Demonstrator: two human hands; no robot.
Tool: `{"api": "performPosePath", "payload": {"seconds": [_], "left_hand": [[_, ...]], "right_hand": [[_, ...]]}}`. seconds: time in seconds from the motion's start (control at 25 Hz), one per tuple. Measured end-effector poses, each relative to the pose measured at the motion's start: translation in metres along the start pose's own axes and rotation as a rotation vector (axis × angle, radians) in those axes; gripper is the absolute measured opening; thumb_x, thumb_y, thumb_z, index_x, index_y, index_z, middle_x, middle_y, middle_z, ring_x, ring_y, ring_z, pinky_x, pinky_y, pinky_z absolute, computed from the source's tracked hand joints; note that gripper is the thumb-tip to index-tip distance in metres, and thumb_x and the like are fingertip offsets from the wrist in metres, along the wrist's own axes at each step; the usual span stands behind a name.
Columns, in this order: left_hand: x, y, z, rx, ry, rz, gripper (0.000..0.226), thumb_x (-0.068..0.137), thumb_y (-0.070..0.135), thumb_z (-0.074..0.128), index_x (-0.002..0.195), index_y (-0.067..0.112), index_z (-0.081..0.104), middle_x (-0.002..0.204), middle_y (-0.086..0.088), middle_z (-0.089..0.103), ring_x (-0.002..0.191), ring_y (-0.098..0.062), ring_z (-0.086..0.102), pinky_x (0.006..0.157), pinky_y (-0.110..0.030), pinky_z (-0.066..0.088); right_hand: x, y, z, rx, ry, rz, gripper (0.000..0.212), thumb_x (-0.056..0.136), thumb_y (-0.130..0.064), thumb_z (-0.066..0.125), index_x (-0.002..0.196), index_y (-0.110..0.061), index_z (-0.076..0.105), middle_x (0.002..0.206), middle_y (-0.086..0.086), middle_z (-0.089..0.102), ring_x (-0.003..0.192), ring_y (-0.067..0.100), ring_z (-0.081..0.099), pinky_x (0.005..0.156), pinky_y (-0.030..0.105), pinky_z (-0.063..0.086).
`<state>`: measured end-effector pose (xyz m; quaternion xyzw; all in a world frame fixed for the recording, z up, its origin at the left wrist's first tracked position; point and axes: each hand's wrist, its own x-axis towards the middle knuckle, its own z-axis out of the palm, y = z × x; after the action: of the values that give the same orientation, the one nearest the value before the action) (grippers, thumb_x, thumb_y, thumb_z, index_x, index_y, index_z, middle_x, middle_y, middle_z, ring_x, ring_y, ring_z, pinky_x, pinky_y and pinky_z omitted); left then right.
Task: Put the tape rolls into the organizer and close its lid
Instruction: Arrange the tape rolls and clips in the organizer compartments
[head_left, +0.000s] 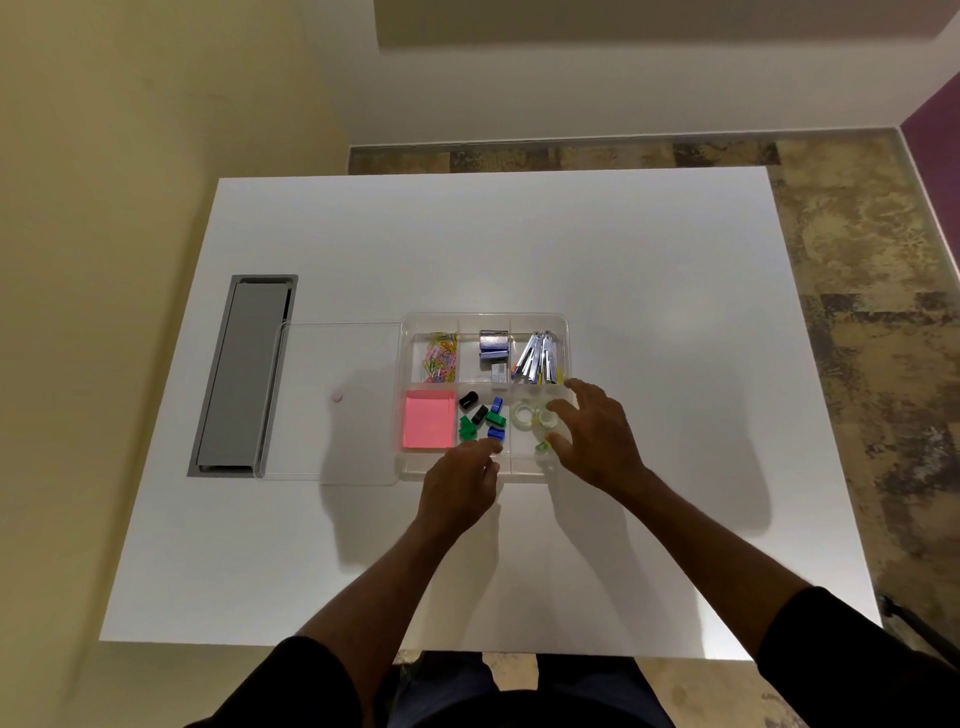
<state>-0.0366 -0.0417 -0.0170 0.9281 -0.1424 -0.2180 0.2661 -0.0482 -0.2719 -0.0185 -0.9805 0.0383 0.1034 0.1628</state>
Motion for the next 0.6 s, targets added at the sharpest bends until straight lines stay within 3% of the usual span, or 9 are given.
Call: {"api": "performPosePath", "payload": {"seconds": [0.08, 0.2, 0.44, 0.6], "left_hand": [[0.001, 0.000, 0.003, 0.014, 0.005, 0.015, 0.034, 0.103, 0.019, 0.066, 0.137, 0.017, 0.070, 0.129, -0.006, 0.077, 0.108, -0.020, 0.075, 0.090, -0.034, 0.063], [0.001, 0.002, 0.006, 0.070, 0.018, 0.037, 0.035, 0.101, 0.021, 0.070, 0.136, 0.019, 0.070, 0.135, -0.004, 0.076, 0.117, -0.022, 0.073, 0.096, -0.035, 0.060], [-0.002, 0.000, 0.014, 0.200, 0.005, 0.086, 0.043, 0.100, 0.023, 0.071, 0.142, 0.020, 0.067, 0.147, -0.002, 0.070, 0.141, -0.023, 0.059, 0.117, -0.042, 0.049], [0.002, -0.004, 0.018, 0.245, -0.114, 0.114, 0.063, 0.104, 0.027, 0.066, 0.162, 0.021, 0.044, 0.171, -0.002, 0.043, 0.165, -0.029, 0.028, 0.134, -0.050, 0.027]], "right_hand": [[0.000, -0.004, 0.006, -0.075, -0.075, -0.032, 0.046, 0.100, -0.045, 0.067, 0.142, -0.027, 0.063, 0.172, 0.017, 0.032, 0.161, 0.037, 0.028, 0.128, 0.055, 0.034], [0.002, -0.010, 0.014, -0.160, -0.128, -0.066, 0.042, 0.108, -0.049, 0.051, 0.148, -0.038, 0.056, 0.180, 0.015, 0.005, 0.168, 0.036, 0.001, 0.134, 0.062, 0.011], [0.005, -0.025, 0.024, -0.227, -0.152, -0.068, 0.037, 0.111, -0.050, 0.043, 0.140, -0.039, 0.064, 0.180, 0.013, -0.006, 0.167, 0.037, -0.011, 0.132, 0.066, -0.001], [0.005, -0.030, 0.027, -0.251, -0.157, -0.018, 0.034, 0.111, -0.048, 0.043, 0.133, -0.036, 0.067, 0.180, 0.011, -0.009, 0.167, 0.035, -0.013, 0.132, 0.066, 0.000]]}}
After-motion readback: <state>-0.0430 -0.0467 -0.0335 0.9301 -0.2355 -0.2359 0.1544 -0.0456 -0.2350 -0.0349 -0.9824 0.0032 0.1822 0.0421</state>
